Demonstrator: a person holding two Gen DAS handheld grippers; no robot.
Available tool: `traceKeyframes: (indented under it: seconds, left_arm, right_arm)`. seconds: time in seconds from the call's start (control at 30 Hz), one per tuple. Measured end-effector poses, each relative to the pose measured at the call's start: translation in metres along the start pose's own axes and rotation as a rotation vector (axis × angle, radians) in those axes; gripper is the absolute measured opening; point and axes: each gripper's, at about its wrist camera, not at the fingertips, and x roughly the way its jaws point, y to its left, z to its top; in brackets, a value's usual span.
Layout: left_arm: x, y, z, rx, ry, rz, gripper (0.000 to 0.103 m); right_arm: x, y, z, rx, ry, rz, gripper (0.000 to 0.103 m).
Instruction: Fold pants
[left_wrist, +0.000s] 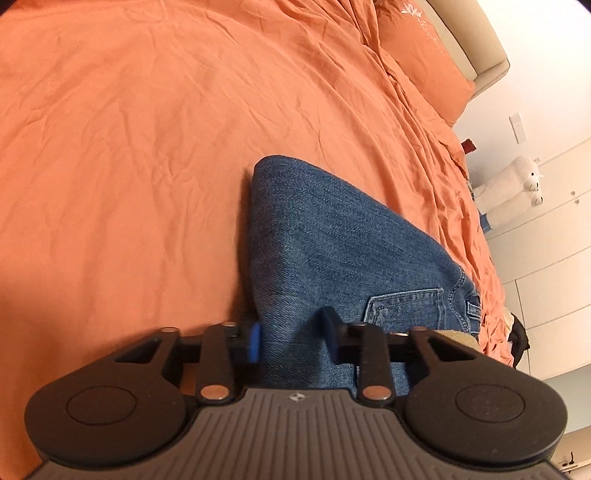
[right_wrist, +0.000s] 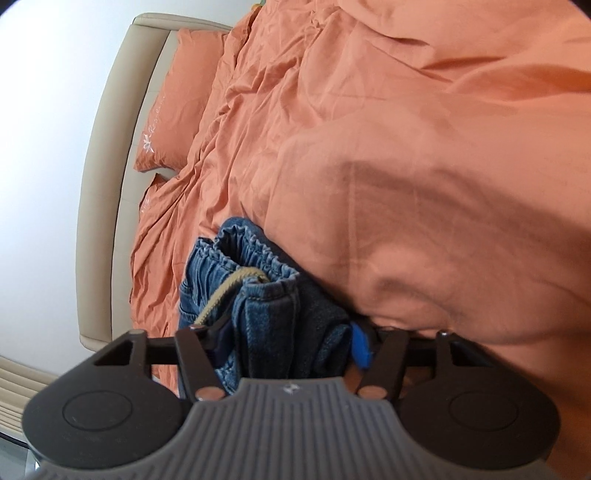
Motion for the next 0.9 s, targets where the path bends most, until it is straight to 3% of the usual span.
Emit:
traceKeyframes:
  seconds: [0.1,0.2,0.33,0.5,0.9]
  left_arm:
    - [-0.004,-0.009,-0.001,0.052,-0.003,0.022,0.015]
    - [-0.007,-0.025,-0.001,0.134,-0.014,0.068,0.01]
    - [-0.011,-0.044,-0.001,0.217,-0.023,0.134,0.008]
    - [-0.028,-0.062,0.006,0.252,-0.02,0.159,0.008]
    - [-0.099,-0.062,0.009,0.278,-0.046,0.117,0.007]
  right_arm:
    - [-0.004,0.006,-0.001,-0.028,-0.009,0.001,0.042]
    - [-0.01,0.014,-0.003,-0.073,-0.021,0.014,0.036]
    - [-0.02,0.035,-0.008,-0.157,-0.044,0.013,0.033]
    - [-0.03,0.066,-0.015,-0.24,-0.053,-0.018,0.032]
    - [-0.076,0.138,-0.065,-0.328,0.008,-0.021,0.031]
